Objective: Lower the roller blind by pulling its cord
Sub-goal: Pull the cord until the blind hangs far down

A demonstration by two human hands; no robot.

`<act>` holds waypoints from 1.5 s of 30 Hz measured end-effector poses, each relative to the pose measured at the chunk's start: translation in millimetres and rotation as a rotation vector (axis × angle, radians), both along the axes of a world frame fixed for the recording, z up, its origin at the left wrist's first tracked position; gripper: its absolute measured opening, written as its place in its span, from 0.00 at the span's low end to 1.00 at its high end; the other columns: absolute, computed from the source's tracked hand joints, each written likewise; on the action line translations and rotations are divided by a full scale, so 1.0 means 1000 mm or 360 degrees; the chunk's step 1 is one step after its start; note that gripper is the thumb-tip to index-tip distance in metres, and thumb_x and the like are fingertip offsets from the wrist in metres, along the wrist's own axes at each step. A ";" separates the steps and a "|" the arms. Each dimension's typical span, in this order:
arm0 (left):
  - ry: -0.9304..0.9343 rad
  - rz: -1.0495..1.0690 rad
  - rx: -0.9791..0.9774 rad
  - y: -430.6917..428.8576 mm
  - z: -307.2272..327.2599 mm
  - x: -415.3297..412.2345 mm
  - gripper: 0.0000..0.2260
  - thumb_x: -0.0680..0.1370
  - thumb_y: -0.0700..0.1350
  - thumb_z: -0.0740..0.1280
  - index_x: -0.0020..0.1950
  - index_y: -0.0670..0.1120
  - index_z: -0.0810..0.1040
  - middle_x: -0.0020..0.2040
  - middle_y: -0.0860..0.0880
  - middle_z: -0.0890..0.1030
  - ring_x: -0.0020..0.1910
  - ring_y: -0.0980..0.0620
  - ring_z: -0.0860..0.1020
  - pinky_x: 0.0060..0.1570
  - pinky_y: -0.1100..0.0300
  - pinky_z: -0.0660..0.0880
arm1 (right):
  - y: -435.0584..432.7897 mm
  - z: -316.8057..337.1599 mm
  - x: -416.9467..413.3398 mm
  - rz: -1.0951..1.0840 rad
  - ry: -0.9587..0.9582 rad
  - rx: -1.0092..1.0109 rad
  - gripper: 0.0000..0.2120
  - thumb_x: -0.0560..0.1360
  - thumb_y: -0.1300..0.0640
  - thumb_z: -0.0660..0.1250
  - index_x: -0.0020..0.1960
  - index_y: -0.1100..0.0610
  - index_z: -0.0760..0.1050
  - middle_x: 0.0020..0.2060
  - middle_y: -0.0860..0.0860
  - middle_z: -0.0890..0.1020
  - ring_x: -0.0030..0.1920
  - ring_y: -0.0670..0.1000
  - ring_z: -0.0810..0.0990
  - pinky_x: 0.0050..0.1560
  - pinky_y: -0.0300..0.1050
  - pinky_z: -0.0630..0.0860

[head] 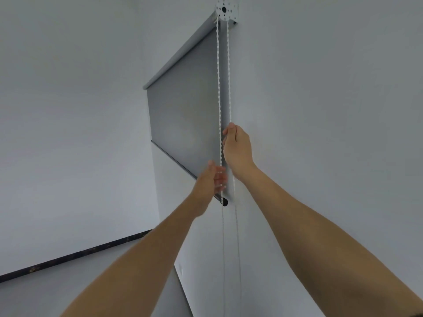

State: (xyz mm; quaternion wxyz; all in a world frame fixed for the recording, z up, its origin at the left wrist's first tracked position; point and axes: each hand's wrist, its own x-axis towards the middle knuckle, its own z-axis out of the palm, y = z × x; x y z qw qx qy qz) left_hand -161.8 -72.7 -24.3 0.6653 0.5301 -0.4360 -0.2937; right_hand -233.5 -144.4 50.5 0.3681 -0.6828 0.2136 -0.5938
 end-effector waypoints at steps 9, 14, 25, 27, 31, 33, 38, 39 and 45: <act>-0.0037 -0.0023 -0.0237 -0.019 0.082 -0.005 0.25 0.86 0.57 0.51 0.63 0.39 0.76 0.49 0.44 0.83 0.45 0.51 0.82 0.41 0.63 0.81 | 0.014 -0.057 -0.014 0.0006 0.0151 -0.0006 0.20 0.87 0.50 0.49 0.45 0.55 0.74 0.37 0.47 0.78 0.35 0.41 0.75 0.38 0.36 0.72; -0.0005 -0.0075 -0.0311 -0.031 0.111 -0.016 0.18 0.85 0.56 0.55 0.57 0.44 0.76 0.48 0.45 0.82 0.42 0.51 0.83 0.45 0.57 0.82 | 0.023 -0.098 -0.019 0.0063 0.0225 0.0147 0.19 0.86 0.48 0.49 0.42 0.52 0.69 0.32 0.47 0.71 0.31 0.47 0.68 0.35 0.45 0.69; -0.0003 0.0146 -0.0312 -0.047 0.112 -0.040 0.19 0.86 0.56 0.53 0.38 0.49 0.69 0.29 0.53 0.64 0.23 0.56 0.60 0.24 0.62 0.57 | 0.024 -0.171 -0.038 0.0098 0.0612 0.0187 0.17 0.86 0.49 0.49 0.43 0.50 0.70 0.30 0.46 0.70 0.27 0.43 0.65 0.30 0.36 0.65; 0.0038 0.0119 -0.0325 -0.046 0.102 -0.042 0.19 0.85 0.57 0.53 0.37 0.51 0.66 0.29 0.54 0.63 0.22 0.57 0.59 0.25 0.61 0.55 | 0.023 -0.175 -0.043 0.0138 0.0655 0.0203 0.18 0.86 0.45 0.49 0.45 0.50 0.72 0.29 0.45 0.70 0.26 0.41 0.67 0.33 0.38 0.66; -0.0004 0.0095 -0.0316 -0.038 0.082 -0.039 0.19 0.85 0.57 0.53 0.37 0.52 0.66 0.29 0.54 0.64 0.23 0.58 0.60 0.25 0.61 0.55 | 0.022 -0.167 -0.050 0.0292 0.0419 0.0369 0.23 0.82 0.35 0.50 0.47 0.53 0.71 0.34 0.46 0.75 0.35 0.47 0.74 0.39 0.40 0.73; -0.0059 0.0115 -0.0295 -0.035 0.068 -0.034 0.20 0.85 0.57 0.53 0.36 0.52 0.66 0.29 0.54 0.64 0.24 0.57 0.60 0.25 0.62 0.56 | 0.017 -0.153 -0.049 0.0276 0.0385 0.0370 0.27 0.78 0.32 0.49 0.51 0.54 0.72 0.39 0.48 0.77 0.40 0.48 0.76 0.47 0.48 0.76; -0.0211 0.0192 -0.0239 -0.028 0.029 -0.023 0.21 0.86 0.56 0.53 0.35 0.50 0.66 0.26 0.55 0.65 0.24 0.56 0.62 0.29 0.61 0.63 | 0.002 -0.100 -0.042 0.0182 0.0218 0.0343 0.28 0.74 0.28 0.49 0.53 0.48 0.74 0.46 0.52 0.82 0.50 0.55 0.81 0.57 0.55 0.78; -0.0251 0.0197 -0.0222 -0.027 0.021 -0.022 0.21 0.86 0.56 0.52 0.35 0.50 0.67 0.27 0.55 0.65 0.25 0.56 0.63 0.30 0.60 0.63 | -0.001 -0.088 -0.040 0.0175 0.0206 0.0320 0.27 0.74 0.28 0.49 0.53 0.47 0.74 0.47 0.52 0.83 0.50 0.53 0.82 0.56 0.54 0.78; -0.0201 0.0162 -0.0174 -0.016 -0.016 -0.019 0.21 0.86 0.56 0.54 0.35 0.50 0.67 0.29 0.53 0.65 0.28 0.55 0.62 0.29 0.60 0.61 | -0.004 -0.019 -0.023 0.0224 0.0067 0.0253 0.21 0.77 0.32 0.55 0.52 0.47 0.73 0.41 0.47 0.81 0.41 0.46 0.80 0.49 0.47 0.78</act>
